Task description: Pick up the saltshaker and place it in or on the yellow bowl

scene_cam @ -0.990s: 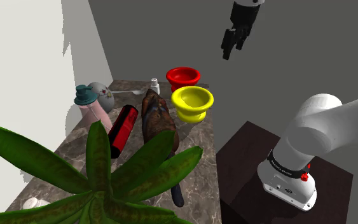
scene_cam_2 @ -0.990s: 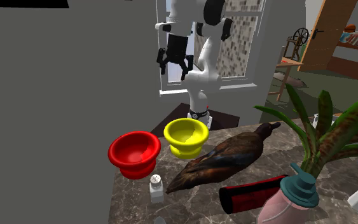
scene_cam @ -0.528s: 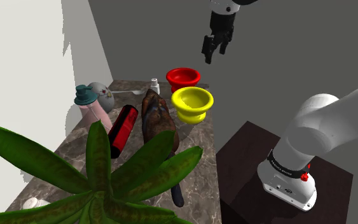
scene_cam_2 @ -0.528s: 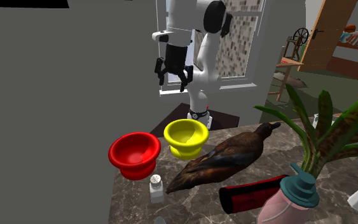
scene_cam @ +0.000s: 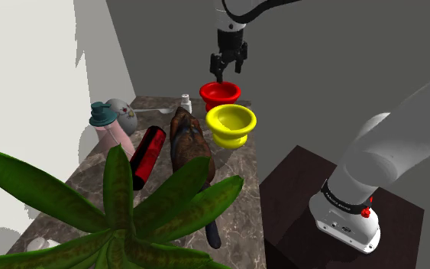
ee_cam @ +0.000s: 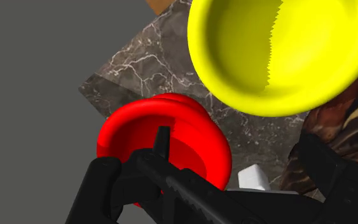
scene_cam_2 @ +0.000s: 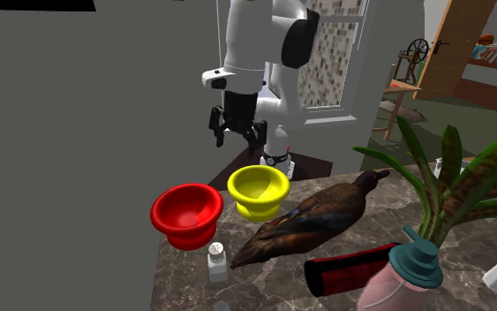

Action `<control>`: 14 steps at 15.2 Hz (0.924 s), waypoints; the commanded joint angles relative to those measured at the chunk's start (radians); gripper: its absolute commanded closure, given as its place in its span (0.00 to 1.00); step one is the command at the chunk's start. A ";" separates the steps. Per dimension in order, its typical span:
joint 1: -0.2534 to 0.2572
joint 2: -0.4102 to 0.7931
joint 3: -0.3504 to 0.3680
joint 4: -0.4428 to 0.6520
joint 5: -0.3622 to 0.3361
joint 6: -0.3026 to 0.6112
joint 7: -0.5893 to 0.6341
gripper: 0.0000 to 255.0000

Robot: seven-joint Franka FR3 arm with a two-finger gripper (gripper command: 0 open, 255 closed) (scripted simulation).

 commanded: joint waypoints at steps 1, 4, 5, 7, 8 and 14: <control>-0.001 0.082 0.015 0.056 -0.007 0.013 0.032 0.00; 0.000 0.206 0.033 0.150 -0.024 0.025 0.078 0.00; 0.001 0.248 0.038 0.184 -0.031 0.027 0.093 0.00; 0.006 0.333 0.046 0.256 -0.045 0.026 0.122 0.00; 0.009 0.375 0.049 0.295 -0.052 0.024 0.137 0.00; 0.041 0.643 0.053 0.569 -0.096 -0.020 0.208 0.00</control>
